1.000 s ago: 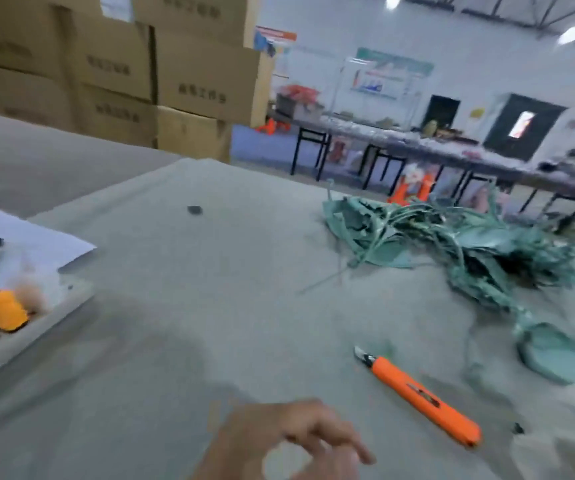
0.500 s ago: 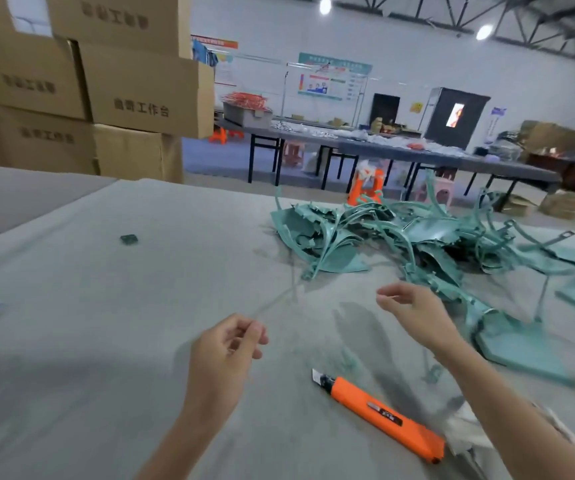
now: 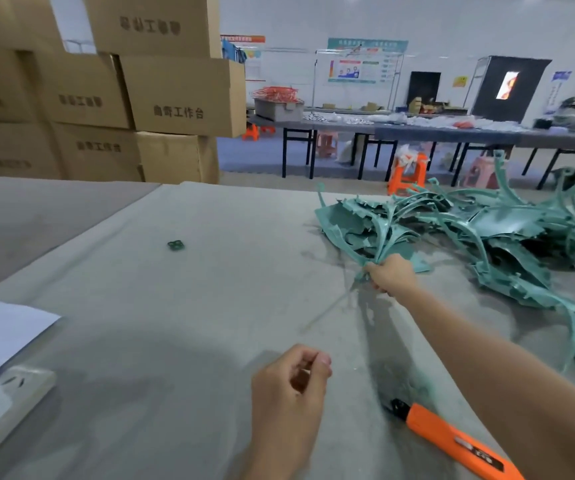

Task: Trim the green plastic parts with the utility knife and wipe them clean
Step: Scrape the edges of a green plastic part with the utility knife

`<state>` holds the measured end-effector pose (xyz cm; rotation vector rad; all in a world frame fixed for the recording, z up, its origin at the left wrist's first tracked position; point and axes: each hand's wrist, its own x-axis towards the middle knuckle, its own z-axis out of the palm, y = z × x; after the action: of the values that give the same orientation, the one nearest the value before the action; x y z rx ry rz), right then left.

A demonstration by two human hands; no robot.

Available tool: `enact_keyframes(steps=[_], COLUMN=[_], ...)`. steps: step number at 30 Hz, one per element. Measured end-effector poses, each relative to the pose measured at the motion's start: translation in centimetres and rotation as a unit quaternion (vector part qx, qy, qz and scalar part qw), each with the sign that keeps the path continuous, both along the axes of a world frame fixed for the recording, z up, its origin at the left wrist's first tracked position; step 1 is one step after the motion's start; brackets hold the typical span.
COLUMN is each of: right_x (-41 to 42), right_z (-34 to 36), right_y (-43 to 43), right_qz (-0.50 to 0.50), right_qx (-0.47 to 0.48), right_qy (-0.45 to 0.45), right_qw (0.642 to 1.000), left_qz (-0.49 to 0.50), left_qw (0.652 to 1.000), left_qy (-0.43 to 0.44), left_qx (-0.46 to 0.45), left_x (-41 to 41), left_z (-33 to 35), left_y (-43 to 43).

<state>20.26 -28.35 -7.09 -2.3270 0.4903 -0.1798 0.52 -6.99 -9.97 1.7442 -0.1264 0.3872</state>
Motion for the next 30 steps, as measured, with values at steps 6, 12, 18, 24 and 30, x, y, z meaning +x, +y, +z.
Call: enact_keyframes(steps=[6, 12, 18, 24, 30], right_x=[-0.5, -2.5, -8.2, -11.8, -12.9], right_z=[2.4, 7.1, 10.6, 13.1, 6.7], right_y=[-1.4, -3.8, -5.8, -7.1, -7.6], right_qz=[-0.044, -0.051, 0.002, 0.110, 0.114], right_qx=[0.080, 0.291, 0.403, 0.363, -0.012], right_qy=[-0.052, -0.138, -0.183, -0.162, 0.129], right_qw=[0.994, 0.945, 0.897, 0.911, 0.985], left_qz=[-0.009, -0.002, 0.020, 0.047, 0.034], left_qw=[1.000, 0.999, 0.998, 0.995, 0.992], left_qy=[0.024, 0.033, 0.043, 0.048, 0.069], left_qx=[-0.012, -0.031, -0.045, -0.079, -0.096], left_x=[-0.3, -0.4, -0.3, 0.0, -0.4], left_z=[0.1, -0.1, 0.2, 0.6, 0.2], left_y=[0.1, 0.4, 0.9, 1.6, 1.8])
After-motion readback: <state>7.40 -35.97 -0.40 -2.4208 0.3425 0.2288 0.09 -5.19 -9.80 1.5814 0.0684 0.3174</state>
